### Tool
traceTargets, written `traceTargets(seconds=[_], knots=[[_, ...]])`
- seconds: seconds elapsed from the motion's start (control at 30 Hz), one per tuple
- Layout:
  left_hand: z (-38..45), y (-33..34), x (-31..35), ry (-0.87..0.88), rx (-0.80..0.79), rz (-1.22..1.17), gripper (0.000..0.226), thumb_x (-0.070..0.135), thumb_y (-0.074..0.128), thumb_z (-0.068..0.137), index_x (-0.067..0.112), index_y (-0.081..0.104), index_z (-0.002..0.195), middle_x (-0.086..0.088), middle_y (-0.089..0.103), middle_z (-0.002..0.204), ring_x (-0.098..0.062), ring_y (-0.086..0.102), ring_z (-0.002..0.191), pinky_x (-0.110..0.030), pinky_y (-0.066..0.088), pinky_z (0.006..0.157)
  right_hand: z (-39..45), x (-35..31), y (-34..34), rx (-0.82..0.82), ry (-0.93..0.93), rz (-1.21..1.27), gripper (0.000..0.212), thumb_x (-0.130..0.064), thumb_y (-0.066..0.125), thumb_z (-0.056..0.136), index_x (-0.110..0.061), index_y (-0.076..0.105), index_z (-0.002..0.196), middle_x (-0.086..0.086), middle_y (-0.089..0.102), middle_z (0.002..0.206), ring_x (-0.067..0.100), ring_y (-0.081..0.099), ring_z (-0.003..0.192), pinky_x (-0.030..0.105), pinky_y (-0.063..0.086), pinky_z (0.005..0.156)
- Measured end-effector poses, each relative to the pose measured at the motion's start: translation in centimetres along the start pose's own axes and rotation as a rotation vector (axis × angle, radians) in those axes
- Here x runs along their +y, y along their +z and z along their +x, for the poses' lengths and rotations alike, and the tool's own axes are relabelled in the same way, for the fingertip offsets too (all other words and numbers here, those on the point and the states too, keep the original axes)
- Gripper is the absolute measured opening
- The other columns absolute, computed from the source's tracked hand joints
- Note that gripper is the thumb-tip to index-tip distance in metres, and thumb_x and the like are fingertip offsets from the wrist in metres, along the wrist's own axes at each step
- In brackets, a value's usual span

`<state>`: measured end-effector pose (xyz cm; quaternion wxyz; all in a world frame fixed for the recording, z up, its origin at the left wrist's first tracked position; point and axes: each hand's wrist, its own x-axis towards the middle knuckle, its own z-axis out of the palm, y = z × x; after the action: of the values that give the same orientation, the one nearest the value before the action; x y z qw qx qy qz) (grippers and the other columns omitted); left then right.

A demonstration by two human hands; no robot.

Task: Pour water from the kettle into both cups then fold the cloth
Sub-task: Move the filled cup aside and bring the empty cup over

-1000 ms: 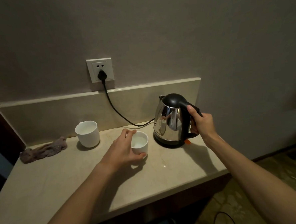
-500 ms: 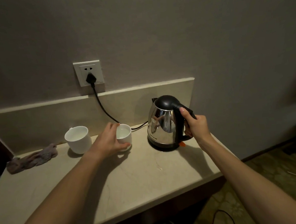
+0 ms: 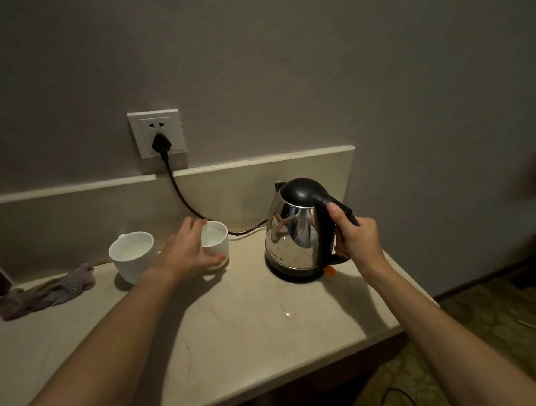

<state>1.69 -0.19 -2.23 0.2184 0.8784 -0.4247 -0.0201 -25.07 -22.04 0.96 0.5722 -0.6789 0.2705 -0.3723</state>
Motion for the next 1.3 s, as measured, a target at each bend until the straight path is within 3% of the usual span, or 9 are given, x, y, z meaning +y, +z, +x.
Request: traceTargets(seconds=[0.1, 0.2, 0.43, 0.6, 0.7, 1.0, 1.17, 1.3], knots=[[0.0, -0.1, 0.4, -0.015, -0.010, 0.015, 0.095, 0.060, 0.082, 0.064, 0.015, 0.046, 0.139, -0.005, 0.044, 0.123, -0.037, 0.057, 0.109, -0.046, 0.048, 0.092, -0.1, 0.0, 0.0, 0.003, 0.009, 0.000, 0.049, -0.049, 0.067, 0.090, -0.009, 0.058, 0.063, -0.001, 0.049, 0.050, 0.013, 0.045, 0.045, 0.026, 0.037, 0.048], [0.2, -0.2, 1.2, -0.042, -0.042, 0.095, 0.088, 0.056, 0.081, 0.070, 0.013, 0.044, 0.138, -0.007, 0.044, 0.124, -0.036, 0.056, 0.113, -0.043, 0.048, 0.093, 0.0, 0.1, -0.1, 0.008, 0.011, -0.012, 0.051, -0.051, 0.067, 0.089, -0.008, 0.060, 0.065, -0.001, 0.050, 0.051, 0.015, 0.045, 0.046, 0.028, 0.037, 0.048], [-0.7, -0.7, 3.1, -0.047, -0.033, 0.199, 0.106, 0.051, 0.083, 0.070, 0.010, 0.028, 0.151, -0.012, 0.044, 0.133, -0.032, 0.044, 0.126, -0.047, 0.045, 0.101, -0.6, -0.8, -0.3, -0.018, 0.023, -0.065, 0.055, -0.058, 0.065, 0.086, -0.005, 0.060, 0.070, 0.007, 0.049, 0.056, 0.017, 0.046, 0.046, 0.025, 0.043, 0.045], [-2.6, -4.6, -0.3, -0.086, -0.033, 0.367, 0.079, 0.052, 0.079, 0.077, 0.011, 0.045, 0.135, -0.011, 0.047, 0.131, -0.029, 0.046, 0.122, -0.039, 0.042, 0.096, -0.8, -1.0, -0.2, -0.016, 0.046, -0.078, 0.064, -0.067, 0.064, 0.077, -0.002, 0.062, 0.075, 0.008, 0.051, 0.059, 0.017, 0.049, 0.048, 0.027, 0.044, 0.049], [-3.6, -6.9, -3.8, -0.198, 0.001, 0.456, 0.081, 0.060, 0.076, 0.077, 0.010, 0.047, 0.135, -0.012, 0.048, 0.134, -0.030, 0.048, 0.122, -0.038, 0.041, 0.102, -0.8, -1.0, -0.2, -0.002, 0.050, -0.080, 0.065, -0.068, 0.065, 0.076, -0.003, 0.062, 0.074, 0.008, 0.051, 0.058, 0.017, 0.049, 0.048, 0.026, 0.045, 0.048], [-4.8, -5.7, -8.8, -0.391, 0.029, 0.077, 0.097, 0.057, 0.084, 0.071, 0.015, 0.037, 0.144, -0.014, 0.046, 0.137, -0.036, 0.052, 0.120, -0.053, 0.049, 0.098, -0.5, -0.7, -0.1, 0.009, 0.055, -0.063, 0.062, -0.069, 0.066, 0.076, -0.007, 0.064, 0.070, 0.000, 0.054, 0.053, 0.018, 0.051, 0.050, 0.032, 0.044, 0.053], [-4.0, -4.2, -8.8, -0.413, 0.140, 0.028, 0.092, 0.052, 0.088, 0.069, 0.015, 0.041, 0.139, -0.017, 0.050, 0.132, -0.039, 0.054, 0.117, -0.056, 0.048, 0.094, -0.5, -0.6, 0.0, 0.018, 0.043, -0.040, 0.048, -0.054, 0.066, 0.088, -0.012, 0.063, 0.064, -0.007, 0.056, 0.048, 0.009, 0.052, 0.046, 0.030, 0.043, 0.055], [-3.9, -4.1, -9.3, -0.391, 0.119, 0.037, 0.094, 0.051, 0.089, 0.068, 0.015, 0.040, 0.139, -0.017, 0.050, 0.132, -0.039, 0.054, 0.116, -0.056, 0.050, 0.093, -0.6, -0.6, 0.1, 0.023, 0.039, -0.025, 0.047, -0.051, 0.067, 0.089, -0.012, 0.062, 0.063, -0.006, 0.054, 0.048, 0.008, 0.051, 0.045, 0.030, 0.042, 0.055]])
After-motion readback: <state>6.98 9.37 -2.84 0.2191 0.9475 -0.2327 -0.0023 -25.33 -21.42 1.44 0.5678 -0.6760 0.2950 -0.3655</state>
